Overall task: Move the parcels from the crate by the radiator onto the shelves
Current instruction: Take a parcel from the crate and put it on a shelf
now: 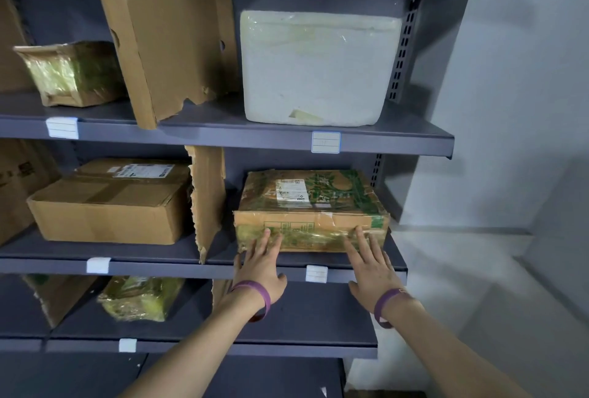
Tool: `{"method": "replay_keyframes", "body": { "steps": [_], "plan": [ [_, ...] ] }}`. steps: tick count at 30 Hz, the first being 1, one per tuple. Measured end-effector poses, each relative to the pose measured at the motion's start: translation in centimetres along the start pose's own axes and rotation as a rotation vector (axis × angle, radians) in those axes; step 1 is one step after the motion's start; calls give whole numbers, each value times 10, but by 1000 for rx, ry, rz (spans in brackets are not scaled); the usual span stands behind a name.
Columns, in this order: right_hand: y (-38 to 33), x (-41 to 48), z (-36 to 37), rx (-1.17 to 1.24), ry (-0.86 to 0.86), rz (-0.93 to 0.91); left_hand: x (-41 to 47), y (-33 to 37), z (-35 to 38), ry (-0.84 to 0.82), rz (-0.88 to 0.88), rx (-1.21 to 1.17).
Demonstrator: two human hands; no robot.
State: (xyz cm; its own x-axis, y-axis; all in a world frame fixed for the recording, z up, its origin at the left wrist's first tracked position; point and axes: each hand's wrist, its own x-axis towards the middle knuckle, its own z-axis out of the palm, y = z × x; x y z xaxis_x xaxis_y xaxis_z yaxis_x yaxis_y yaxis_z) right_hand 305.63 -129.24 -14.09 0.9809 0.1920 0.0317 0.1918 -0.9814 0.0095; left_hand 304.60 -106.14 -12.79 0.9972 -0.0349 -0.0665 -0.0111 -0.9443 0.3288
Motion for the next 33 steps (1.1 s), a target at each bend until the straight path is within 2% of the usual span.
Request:
{"method": "replay_keyframes", "body": {
  "steps": [12, 16, 20, 24, 29, 33],
  "plan": [
    [-5, -2, -2, 4, 37, -26, -7, 3, -9, 28, 27, -3],
    [-17, -8, -28, 63, 157, -104, -20, 16, -32, 149, 98, 11],
    [-24, -17, -80, 108, 301, -169, -34, 30, -73, 379, 174, 116],
    [-28, -28, -133, 105, 444, -222, -42, 42, -120, 551, 236, 119],
    [-31, -29, -184, 101, 566, -252, -41, 52, -164, 648, 271, 161],
    [-29, -15, -206, 70, 525, -210, -32, 59, -184, 620, 276, 219]
  ]
}}
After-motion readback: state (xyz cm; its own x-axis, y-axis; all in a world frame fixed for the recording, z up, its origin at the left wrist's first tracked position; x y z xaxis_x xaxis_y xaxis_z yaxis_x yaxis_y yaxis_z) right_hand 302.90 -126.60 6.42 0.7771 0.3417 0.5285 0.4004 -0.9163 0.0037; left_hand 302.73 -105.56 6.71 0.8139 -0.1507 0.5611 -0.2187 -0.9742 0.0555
